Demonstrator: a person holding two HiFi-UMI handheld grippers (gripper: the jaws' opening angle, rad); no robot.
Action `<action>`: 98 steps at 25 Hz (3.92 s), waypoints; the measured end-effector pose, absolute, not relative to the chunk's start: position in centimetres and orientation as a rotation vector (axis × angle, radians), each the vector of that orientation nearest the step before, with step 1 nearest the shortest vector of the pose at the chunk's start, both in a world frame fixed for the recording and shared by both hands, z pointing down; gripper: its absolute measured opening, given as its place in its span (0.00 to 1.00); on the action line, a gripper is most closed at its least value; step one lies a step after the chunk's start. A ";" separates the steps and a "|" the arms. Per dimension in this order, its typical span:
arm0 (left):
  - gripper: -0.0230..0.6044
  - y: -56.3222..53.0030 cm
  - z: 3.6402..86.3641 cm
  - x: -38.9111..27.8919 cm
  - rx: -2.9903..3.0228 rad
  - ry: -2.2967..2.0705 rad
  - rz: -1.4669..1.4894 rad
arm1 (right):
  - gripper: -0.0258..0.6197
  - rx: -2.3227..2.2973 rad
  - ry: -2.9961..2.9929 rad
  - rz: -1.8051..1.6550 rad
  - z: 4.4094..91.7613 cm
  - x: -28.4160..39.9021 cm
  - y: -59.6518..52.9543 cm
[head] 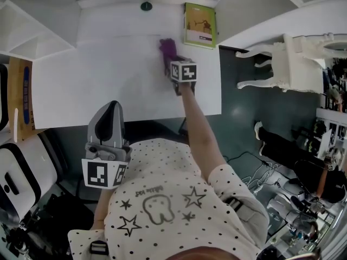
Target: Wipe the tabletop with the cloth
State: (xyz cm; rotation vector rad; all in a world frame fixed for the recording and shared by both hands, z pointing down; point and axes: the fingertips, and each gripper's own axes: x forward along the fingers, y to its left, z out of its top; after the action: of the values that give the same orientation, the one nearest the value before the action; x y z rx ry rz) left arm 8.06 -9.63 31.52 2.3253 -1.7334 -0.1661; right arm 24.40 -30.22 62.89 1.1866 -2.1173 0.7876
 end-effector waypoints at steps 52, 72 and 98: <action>0.03 -11.7 31.2 8.8 2.358 -1.679 -0.161 | 0.14 1.382 -1.993 0.813 63.4 38.9 -31.4; 0.03 -11.7 31.4 9.1 2.354 -1.670 -0.126 | 0.14 1.440 -1.900 0.781 63.5 45.2 -31.8; 0.03 -10.4 31.6 8.7 2.331 -1.713 -0.145 | 0.14 1.528 -1.805 0.772 62.9 47.8 -32.0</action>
State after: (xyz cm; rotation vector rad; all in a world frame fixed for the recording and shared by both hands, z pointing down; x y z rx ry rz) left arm 8.71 -10.42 31.60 2.3306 -1.7135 -0.1449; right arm 47.84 -31.97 62.93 1.5282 -1.8046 0.7722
